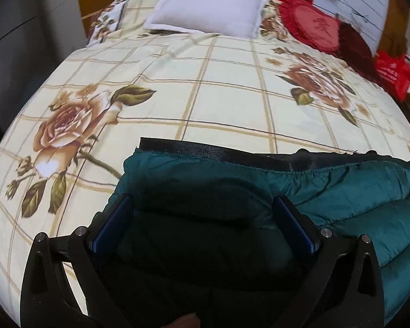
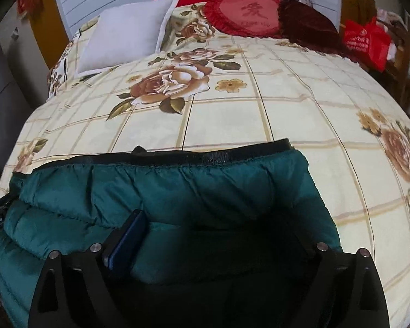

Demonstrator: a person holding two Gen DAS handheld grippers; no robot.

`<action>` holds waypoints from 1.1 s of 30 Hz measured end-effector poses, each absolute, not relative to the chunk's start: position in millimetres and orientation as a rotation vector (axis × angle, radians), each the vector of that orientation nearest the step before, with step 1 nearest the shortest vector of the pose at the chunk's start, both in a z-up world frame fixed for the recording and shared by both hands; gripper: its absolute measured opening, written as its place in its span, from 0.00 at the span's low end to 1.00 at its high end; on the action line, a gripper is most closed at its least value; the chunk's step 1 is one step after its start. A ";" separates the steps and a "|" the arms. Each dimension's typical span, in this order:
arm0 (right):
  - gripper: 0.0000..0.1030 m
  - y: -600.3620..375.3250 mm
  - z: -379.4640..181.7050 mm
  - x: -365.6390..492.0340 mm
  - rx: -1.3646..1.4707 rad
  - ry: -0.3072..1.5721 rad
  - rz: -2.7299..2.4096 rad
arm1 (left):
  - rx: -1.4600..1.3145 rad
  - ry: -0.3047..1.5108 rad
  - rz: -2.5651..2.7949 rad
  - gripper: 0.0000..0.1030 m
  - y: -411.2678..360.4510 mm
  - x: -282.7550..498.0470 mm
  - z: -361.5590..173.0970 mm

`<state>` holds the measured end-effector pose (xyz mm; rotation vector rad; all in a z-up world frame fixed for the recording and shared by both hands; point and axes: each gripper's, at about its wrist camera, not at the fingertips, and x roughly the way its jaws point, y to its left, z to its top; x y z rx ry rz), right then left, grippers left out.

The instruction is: Fold large clothes

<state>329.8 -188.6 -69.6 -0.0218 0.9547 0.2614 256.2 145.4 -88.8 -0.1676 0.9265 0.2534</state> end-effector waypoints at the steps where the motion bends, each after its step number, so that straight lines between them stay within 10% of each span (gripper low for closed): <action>1: 0.90 -187.2 -70.8 332.6 -0.033 0.949 0.268 | -0.176 0.928 0.266 1.00 144.9 254.6 -89.0; 33: 0.91 -327.6 -11.7 220.0 0.212 0.847 0.336 | -0.197 0.853 0.132 0.99 176.0 112.8 -46.6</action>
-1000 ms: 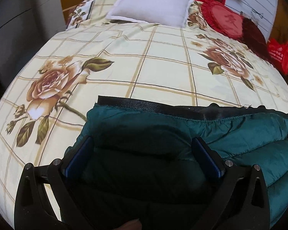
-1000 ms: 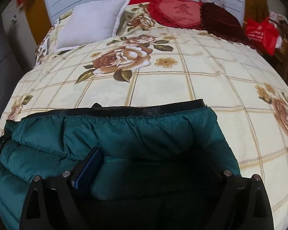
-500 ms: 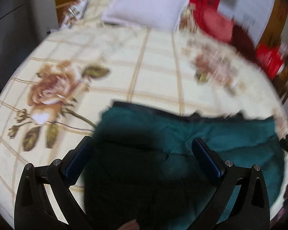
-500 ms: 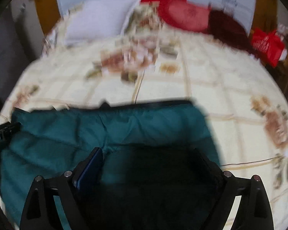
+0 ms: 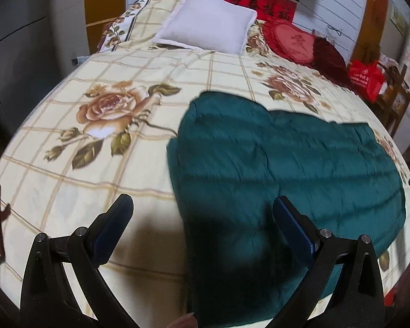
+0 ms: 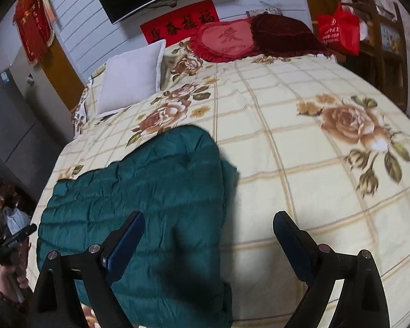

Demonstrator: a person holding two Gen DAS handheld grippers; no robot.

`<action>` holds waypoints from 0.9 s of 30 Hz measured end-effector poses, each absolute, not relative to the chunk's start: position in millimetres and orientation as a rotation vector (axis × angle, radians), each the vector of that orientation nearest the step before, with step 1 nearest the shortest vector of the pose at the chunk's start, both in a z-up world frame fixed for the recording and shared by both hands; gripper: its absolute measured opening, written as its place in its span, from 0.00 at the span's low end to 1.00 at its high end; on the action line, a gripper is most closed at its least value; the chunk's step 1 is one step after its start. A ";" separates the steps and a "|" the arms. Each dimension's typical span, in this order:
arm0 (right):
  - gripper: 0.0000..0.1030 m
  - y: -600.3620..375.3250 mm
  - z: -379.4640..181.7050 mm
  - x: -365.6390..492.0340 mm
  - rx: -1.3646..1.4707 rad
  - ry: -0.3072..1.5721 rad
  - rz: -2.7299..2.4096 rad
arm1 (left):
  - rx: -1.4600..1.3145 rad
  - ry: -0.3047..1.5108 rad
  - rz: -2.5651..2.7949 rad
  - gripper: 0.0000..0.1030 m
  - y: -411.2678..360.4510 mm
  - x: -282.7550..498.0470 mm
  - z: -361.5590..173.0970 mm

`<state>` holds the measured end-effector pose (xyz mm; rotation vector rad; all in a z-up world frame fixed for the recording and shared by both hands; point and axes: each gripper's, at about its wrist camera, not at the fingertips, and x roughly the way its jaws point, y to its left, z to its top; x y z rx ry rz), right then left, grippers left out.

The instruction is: Fold large clothes

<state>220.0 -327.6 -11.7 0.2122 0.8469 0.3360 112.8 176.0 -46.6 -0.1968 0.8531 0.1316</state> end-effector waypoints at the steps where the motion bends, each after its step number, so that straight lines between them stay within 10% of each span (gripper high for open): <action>1: 0.91 -324.5 -15.9 218.5 0.207 0.849 0.353 | -0.195 0.860 0.137 0.99 176.6 112.4 -50.3; 27: 1.00 -312.5 -84.8 263.7 0.299 0.973 0.528 | -0.518 0.926 -0.089 1.00 224.4 147.9 -97.1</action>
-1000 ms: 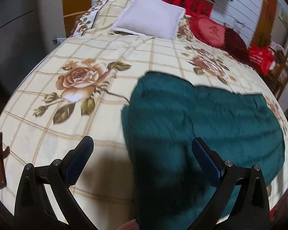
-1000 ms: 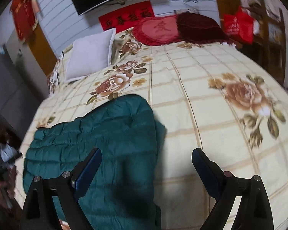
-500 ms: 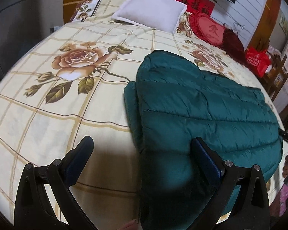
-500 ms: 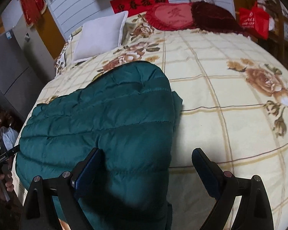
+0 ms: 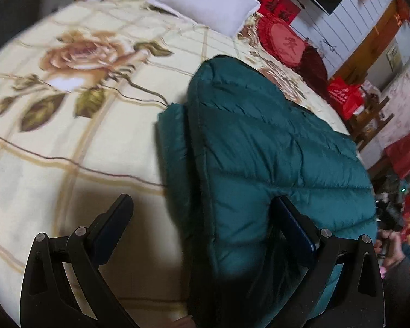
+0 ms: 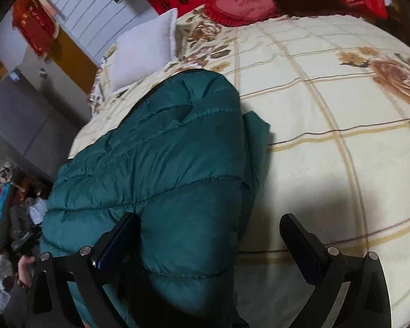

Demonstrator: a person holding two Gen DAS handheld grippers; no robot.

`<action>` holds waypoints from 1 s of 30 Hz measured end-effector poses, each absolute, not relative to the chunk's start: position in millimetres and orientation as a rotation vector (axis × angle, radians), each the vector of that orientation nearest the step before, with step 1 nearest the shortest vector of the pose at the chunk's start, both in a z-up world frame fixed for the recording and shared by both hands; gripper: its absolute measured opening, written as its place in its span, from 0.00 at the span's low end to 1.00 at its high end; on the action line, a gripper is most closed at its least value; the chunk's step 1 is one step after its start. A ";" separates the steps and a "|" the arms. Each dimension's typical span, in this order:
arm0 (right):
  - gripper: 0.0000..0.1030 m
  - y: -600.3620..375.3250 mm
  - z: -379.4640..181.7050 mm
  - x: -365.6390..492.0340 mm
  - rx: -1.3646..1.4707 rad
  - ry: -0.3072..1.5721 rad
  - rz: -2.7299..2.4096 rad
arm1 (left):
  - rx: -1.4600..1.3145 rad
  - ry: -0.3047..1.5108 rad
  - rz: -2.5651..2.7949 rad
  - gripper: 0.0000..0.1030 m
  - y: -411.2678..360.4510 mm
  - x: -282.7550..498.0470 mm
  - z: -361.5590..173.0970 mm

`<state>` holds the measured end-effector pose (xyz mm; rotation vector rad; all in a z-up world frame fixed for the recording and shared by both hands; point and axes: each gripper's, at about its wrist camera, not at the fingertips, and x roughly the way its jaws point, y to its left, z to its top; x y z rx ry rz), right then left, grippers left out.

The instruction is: Fold large clothes

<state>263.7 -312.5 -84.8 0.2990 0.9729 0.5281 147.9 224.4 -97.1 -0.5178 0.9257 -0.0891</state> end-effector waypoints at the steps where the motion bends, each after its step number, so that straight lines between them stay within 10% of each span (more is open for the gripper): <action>1: 1.00 -311.1 -84.5 265.5 0.296 0.975 0.545 | -0.547 0.939 -0.102 1.00 226.9 152.3 -99.7; 30: 1.00 -330.3 -85.6 284.4 0.333 1.001 0.608 | -0.569 0.974 -0.199 1.00 226.2 179.2 -98.2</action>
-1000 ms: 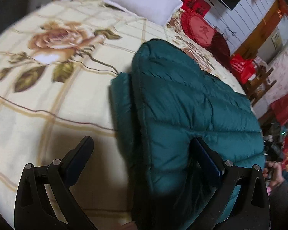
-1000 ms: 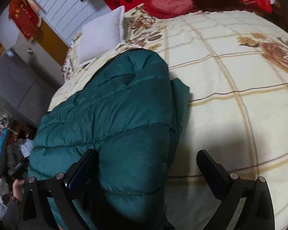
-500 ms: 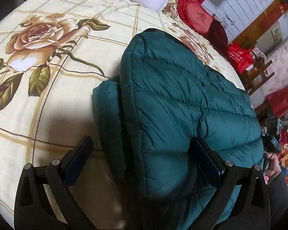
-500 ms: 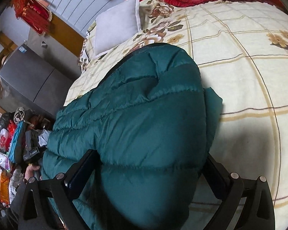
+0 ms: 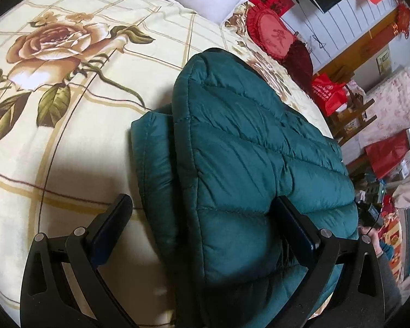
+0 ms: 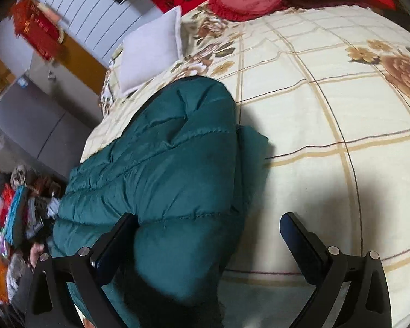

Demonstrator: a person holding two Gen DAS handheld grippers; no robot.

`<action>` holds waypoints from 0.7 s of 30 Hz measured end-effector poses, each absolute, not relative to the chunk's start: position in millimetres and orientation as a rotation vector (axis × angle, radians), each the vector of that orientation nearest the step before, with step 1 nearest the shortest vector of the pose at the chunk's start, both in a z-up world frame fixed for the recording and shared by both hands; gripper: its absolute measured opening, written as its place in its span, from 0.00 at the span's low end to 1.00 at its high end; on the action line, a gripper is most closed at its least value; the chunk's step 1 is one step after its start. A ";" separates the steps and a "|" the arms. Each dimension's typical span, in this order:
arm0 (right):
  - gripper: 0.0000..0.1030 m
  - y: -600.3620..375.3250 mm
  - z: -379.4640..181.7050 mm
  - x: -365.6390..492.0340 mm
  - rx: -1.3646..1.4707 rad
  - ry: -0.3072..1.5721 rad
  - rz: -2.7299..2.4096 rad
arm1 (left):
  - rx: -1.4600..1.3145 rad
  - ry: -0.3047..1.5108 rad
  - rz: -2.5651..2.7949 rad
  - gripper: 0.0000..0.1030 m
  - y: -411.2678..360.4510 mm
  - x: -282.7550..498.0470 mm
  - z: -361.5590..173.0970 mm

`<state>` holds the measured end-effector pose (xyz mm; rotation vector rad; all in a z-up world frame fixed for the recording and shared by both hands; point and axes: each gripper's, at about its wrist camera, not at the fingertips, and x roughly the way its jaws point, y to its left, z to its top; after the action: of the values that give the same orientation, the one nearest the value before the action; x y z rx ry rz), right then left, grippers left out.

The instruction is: Fold large clothes

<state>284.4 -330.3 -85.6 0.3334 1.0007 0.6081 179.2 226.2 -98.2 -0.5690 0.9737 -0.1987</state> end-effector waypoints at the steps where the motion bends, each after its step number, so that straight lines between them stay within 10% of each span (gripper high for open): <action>1: 1.00 -326.9 -85.2 286.7 0.315 1.005 0.613 | -0.555 0.980 -0.198 1.00 223.7 181.9 -97.3; 16: 0.98 -272.2 -83.6 292.1 0.126 1.026 0.621 | -0.252 0.933 -0.087 1.00 188.2 178.8 -84.7; 21: 0.74 -269.6 -79.1 279.8 0.104 0.998 0.626 | -0.286 1.039 -0.113 1.00 189.1 191.8 -92.7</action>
<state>279.8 -269.6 -79.1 0.1045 0.9978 0.6259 191.8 189.1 -92.7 -0.2864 1.0393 -0.1131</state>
